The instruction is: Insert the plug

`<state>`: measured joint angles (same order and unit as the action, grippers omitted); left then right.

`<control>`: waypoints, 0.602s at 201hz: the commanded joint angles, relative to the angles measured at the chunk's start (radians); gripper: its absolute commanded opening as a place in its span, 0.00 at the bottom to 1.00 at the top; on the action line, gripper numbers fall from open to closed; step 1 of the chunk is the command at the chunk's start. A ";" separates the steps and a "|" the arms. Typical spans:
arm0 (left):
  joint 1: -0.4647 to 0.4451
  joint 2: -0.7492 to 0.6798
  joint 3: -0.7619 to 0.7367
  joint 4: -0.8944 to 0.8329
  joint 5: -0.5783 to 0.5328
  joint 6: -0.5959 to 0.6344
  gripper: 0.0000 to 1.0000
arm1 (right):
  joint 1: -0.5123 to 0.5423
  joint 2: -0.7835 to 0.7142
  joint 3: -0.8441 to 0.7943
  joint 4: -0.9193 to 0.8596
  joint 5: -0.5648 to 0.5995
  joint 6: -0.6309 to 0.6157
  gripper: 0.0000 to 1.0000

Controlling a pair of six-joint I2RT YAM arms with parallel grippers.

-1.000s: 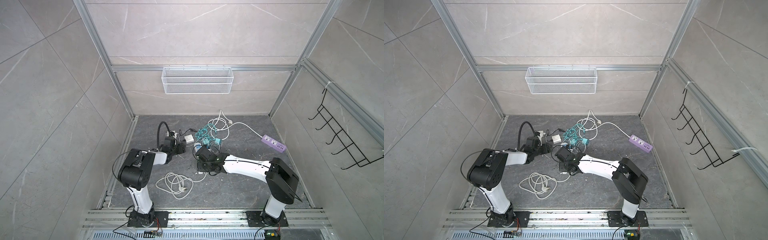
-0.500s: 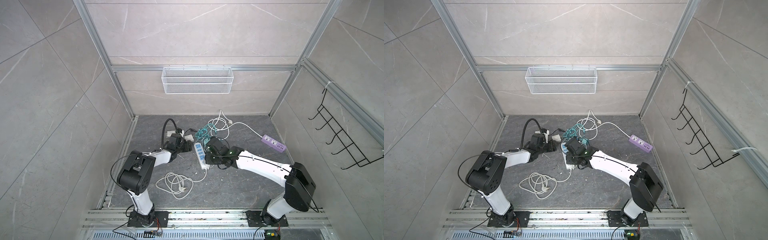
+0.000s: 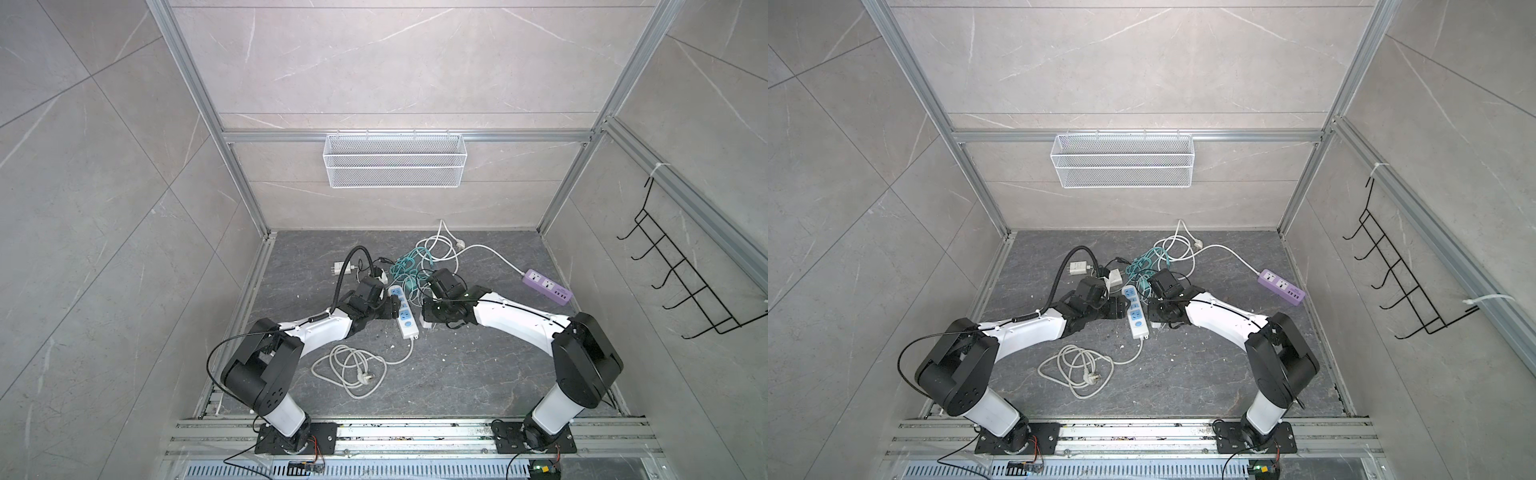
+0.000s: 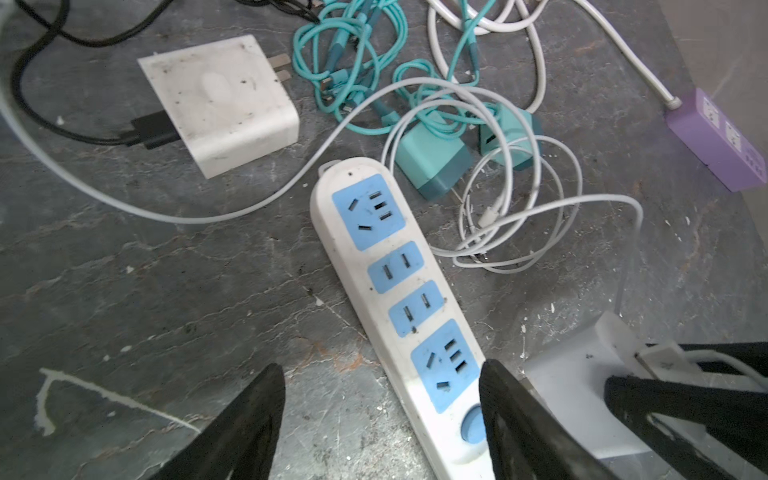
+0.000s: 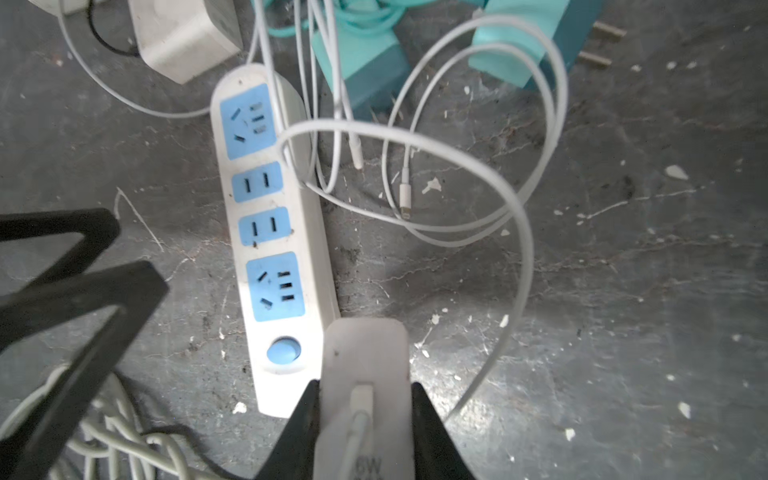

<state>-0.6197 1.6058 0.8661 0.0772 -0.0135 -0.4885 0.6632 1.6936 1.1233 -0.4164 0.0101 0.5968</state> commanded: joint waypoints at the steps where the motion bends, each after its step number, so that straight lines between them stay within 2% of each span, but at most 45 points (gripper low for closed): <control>1: 0.003 -0.055 -0.019 -0.065 -0.060 -0.038 0.76 | -0.003 0.026 -0.022 0.049 -0.017 -0.006 0.11; 39: 0.006 -0.123 -0.047 -0.119 -0.166 -0.034 0.77 | 0.017 0.020 -0.085 0.113 -0.050 0.039 0.11; 58: 0.021 -0.115 -0.057 -0.100 -0.178 -0.026 0.77 | 0.056 0.009 -0.096 0.122 -0.038 0.066 0.11; 96: 0.087 -0.022 -0.040 -0.022 -0.127 -0.015 0.75 | 0.175 -0.004 -0.115 0.169 -0.010 0.162 0.11; 121: 0.124 0.054 -0.012 0.043 -0.056 0.003 0.74 | 0.262 0.028 -0.093 0.219 -0.017 0.215 0.11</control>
<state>-0.5270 1.5955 0.8154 0.0364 -0.1303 -0.5072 0.8341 1.6909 1.0313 -0.2485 0.0406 0.7254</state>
